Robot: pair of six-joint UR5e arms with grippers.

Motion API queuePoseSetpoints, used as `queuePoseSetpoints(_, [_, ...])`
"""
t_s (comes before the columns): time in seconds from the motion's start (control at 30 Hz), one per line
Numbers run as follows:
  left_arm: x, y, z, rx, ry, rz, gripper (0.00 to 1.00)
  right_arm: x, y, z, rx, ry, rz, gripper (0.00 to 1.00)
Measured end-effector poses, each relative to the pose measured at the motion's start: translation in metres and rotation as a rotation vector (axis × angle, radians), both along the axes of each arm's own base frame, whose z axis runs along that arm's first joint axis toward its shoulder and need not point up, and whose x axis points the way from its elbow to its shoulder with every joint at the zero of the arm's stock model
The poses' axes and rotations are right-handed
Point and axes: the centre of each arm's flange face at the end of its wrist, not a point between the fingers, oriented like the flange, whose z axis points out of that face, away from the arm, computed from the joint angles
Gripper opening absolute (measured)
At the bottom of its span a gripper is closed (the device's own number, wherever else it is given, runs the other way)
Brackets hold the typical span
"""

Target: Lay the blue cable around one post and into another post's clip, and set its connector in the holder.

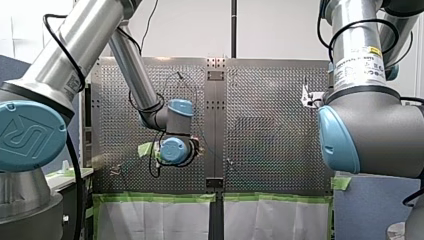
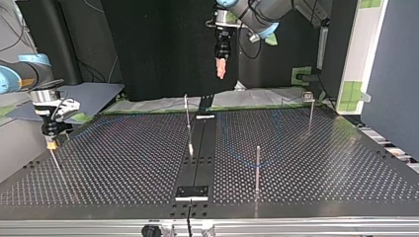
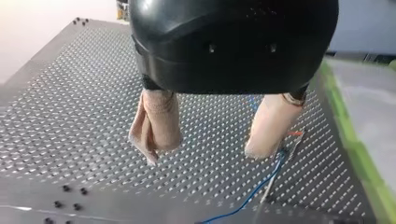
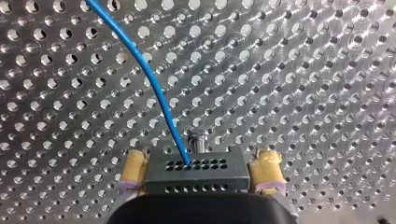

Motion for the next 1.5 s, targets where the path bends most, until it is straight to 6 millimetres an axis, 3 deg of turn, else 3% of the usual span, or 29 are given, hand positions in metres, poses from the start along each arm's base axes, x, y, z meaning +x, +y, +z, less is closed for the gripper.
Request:
queuePoseSetpoints(0.5, [0.001, 0.011, 0.0, 0.045, -0.013, 0.106, 1.0, 0.0, 0.0, 0.0, 0.0, 0.0, 0.0, 1.0])
queuePoseSetpoints(1.5, [-0.002, 0.012, -0.001, 0.044, 0.006, 0.105, 1.0, 0.0, 0.0, 0.0, 0.0, 0.0, 0.0, 1.0])
